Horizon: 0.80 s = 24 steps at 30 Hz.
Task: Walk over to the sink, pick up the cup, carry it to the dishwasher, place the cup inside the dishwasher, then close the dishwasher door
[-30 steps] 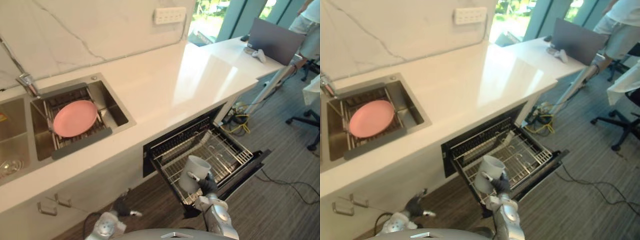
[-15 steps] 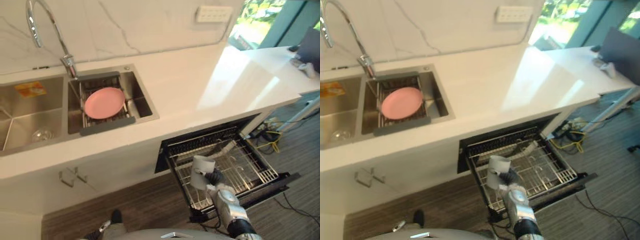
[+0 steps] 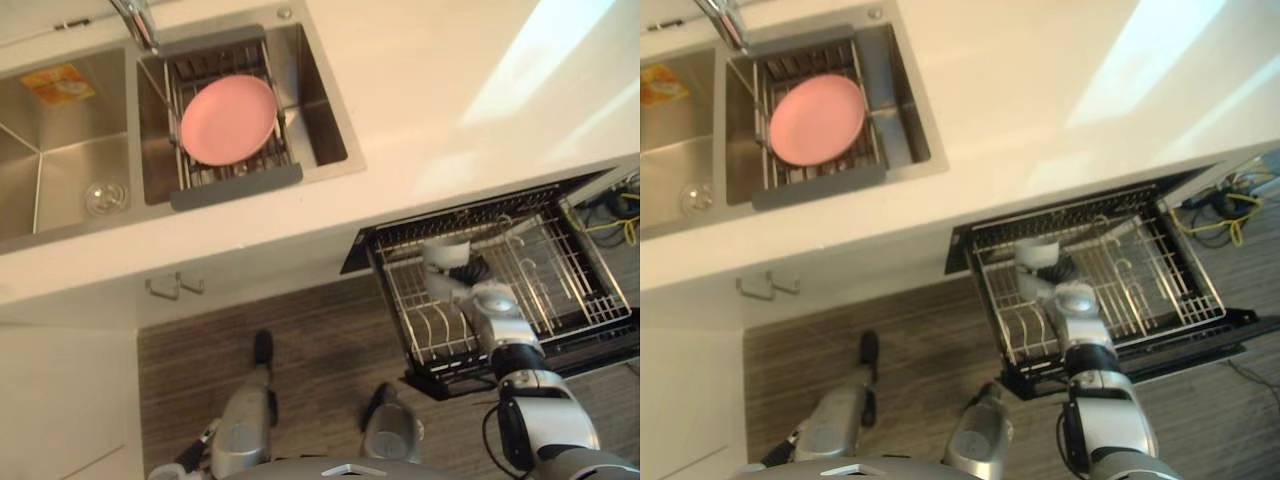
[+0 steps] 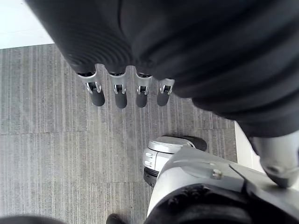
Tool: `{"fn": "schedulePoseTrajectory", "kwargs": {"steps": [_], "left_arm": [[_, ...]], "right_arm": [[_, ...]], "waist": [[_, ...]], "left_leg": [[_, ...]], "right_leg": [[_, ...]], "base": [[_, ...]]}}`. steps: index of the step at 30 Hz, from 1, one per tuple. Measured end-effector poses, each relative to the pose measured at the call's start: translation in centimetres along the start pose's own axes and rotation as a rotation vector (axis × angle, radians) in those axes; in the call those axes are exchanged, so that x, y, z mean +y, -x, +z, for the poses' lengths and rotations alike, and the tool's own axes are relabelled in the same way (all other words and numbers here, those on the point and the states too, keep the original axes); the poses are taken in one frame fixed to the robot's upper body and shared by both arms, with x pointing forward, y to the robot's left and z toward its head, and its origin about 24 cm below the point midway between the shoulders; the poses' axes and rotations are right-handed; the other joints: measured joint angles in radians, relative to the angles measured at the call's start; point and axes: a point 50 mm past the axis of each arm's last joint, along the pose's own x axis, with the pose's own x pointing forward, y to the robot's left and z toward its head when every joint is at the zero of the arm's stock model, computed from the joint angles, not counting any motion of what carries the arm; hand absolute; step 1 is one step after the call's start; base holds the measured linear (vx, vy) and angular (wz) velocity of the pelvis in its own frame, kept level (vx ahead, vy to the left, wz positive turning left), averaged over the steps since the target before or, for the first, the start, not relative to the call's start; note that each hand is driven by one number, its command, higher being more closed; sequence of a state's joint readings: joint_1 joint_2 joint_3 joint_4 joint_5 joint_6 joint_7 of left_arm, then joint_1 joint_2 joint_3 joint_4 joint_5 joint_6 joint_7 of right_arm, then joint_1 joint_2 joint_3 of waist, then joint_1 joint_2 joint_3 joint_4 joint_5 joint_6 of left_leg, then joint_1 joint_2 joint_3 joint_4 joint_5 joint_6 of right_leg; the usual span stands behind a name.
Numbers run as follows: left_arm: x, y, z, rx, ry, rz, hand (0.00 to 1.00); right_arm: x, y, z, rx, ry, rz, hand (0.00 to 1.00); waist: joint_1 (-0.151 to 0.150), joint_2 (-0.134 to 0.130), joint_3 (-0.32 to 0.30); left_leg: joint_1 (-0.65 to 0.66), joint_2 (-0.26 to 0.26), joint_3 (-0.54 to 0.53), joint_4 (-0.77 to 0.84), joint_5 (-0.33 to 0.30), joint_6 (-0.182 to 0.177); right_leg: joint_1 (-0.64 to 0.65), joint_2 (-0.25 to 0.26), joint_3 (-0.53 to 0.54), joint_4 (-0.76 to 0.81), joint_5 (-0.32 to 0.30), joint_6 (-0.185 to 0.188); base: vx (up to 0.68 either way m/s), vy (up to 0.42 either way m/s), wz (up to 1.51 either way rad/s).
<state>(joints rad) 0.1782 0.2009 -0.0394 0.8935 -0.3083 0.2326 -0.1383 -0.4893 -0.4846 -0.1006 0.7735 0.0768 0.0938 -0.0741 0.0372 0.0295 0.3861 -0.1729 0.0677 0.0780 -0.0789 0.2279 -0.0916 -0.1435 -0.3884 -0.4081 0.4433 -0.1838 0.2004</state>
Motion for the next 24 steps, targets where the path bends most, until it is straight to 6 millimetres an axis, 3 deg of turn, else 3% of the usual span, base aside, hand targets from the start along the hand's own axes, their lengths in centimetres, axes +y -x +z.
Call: {"fn": "schedulePoseTrajectory", "kwargs": {"steps": [3,6,14,21,22,24], "left_arm": [[-0.1,0.0,0.1,-0.005,0.012,-0.005,0.00],[-0.1,0.0,0.1,-0.014,0.012,-0.007,0.00],[-1.2,-0.4,2.0,-0.067,-0.020,-0.041,0.00],[-2.2,-0.6,3.4,-0.109,-0.067,-0.038,0.00],[-2.2,-0.6,3.6,-0.134,-0.115,-0.006,0.00],[-2.1,-0.6,4.2,-0.179,-0.160,0.054,0.00]], "right_arm": [[-1.3,-0.5,0.6,0.004,0.072,-0.032,1.00],[-1.3,-0.8,0.8,0.021,0.078,-0.032,1.00],[-0.3,-2.2,6.0,-0.071,0.141,0.034,1.00],[-0.5,-2.6,8.4,-0.104,0.155,0.022,1.00],[-0.8,-2.7,8.7,-0.102,0.161,0.017,0.00],[-1.1,-2.7,8.8,-0.101,0.157,0.012,0.00]], "waist": [[0.001,0.018,0.022],[0.002,0.023,0.025],[0.028,0.055,0.058],[0.050,0.083,0.078],[0.052,0.084,0.078],[0.056,0.085,0.079]], "left_leg": [[-0.039,-0.005,0.000,-0.005,0.018,0.004],[-0.073,-0.003,-0.001,-0.005,0.028,0.001],[-0.133,-0.004,-0.004,0.000,0.057,0.002],[-0.171,-0.009,-0.029,0.000,0.070,0.002],[-0.181,-0.009,-0.030,0.000,0.073,0.003],[-0.191,-0.010,-0.033,0.000,0.076,0.002]], "right_leg": [[-0.067,-0.018,0.013,0.060,-0.023,-0.005],[-0.112,-0.023,0.015,0.088,-0.029,-0.009],[-0.193,-0.026,0.039,0.121,-0.028,-0.012],[-0.219,-0.036,0.020,0.142,-0.034,-0.017],[-0.229,-0.037,0.019,0.146,-0.035,-0.019],[-0.242,-0.040,0.019,0.156,-0.038,-0.022]], "base": [[-0.14,-0.030,0.10],[-0.08,-0.044,0.06],[-0.03,-0.047,0.02],[-0.02,-0.050,0.11],[-0.03,-0.040,0.03],[-0.03,-0.056,0.06]]}}
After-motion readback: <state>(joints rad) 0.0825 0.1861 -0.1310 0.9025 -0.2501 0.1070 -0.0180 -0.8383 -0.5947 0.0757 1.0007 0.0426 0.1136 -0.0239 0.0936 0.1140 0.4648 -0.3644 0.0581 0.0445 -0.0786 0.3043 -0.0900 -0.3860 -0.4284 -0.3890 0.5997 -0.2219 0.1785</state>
